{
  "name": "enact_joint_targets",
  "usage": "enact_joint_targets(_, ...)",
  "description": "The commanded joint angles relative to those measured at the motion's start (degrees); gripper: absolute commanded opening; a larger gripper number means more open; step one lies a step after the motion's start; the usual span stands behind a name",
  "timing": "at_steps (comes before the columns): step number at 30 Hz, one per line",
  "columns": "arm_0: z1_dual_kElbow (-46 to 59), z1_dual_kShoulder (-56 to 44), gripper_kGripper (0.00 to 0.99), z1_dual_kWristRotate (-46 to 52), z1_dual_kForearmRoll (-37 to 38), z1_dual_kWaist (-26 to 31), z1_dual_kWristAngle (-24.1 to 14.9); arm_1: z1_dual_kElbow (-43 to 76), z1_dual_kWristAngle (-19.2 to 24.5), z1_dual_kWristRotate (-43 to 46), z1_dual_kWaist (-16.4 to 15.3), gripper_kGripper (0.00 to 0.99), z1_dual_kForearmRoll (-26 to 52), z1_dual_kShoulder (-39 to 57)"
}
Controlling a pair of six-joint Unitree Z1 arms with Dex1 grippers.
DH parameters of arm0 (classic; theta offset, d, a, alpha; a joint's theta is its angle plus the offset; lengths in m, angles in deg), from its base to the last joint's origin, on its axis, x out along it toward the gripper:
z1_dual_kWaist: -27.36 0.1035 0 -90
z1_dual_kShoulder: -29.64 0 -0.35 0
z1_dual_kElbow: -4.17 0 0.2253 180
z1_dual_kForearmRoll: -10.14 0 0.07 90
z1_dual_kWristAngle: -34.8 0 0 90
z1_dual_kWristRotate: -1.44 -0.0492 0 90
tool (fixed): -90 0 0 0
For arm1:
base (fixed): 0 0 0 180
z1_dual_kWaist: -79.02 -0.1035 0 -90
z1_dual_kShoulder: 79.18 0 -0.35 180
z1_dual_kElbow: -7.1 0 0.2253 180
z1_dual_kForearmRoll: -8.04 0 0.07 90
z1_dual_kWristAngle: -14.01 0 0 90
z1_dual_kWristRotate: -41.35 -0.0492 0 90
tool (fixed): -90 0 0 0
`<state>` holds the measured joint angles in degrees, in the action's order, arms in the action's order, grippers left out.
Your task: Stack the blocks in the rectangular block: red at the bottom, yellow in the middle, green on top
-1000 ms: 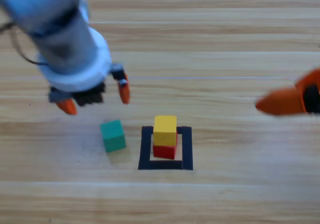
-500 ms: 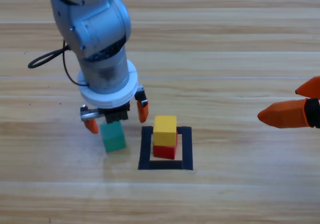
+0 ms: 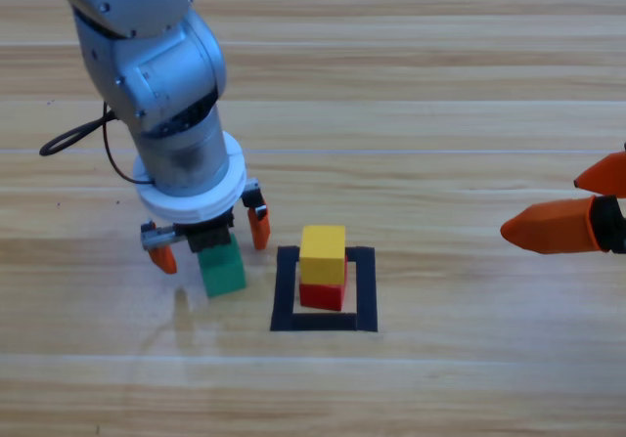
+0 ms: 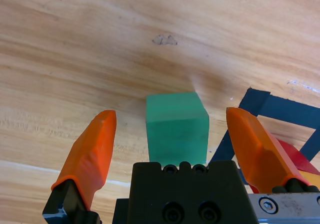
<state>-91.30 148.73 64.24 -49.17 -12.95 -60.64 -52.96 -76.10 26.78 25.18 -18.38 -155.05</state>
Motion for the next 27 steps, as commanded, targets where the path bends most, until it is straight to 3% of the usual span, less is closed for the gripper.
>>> enact_joint_targets(1, 1.8, 2.47, 0.937, -1.98, 1.5, 1.2, 0.6, 1.29, -1.29, 0.24, 1.54, 0.989, 0.7, -2.27)
enact_joint_targets(8, 2.06, 3.35, 0.923, -3.73, 2.21, 1.11, 1.21, 1.2, -1.29, 0.16, 1.54, 0.989, 0.7, -2.27)
enact_joint_targets(24, 1.19, 6.69, 0.752, -6.37, 3.17, 1.11, 2.36, 1.2, -1.11, 0.16, 1.54, 0.989, 0.7, -2.62)
enact_joint_targets(27, 0.92, 7.04, 0.612, -6.81, 3.17, 1.11, 2.36, 1.2, -0.85, 0.16, 1.54, 0.989, 0.7, -2.71)
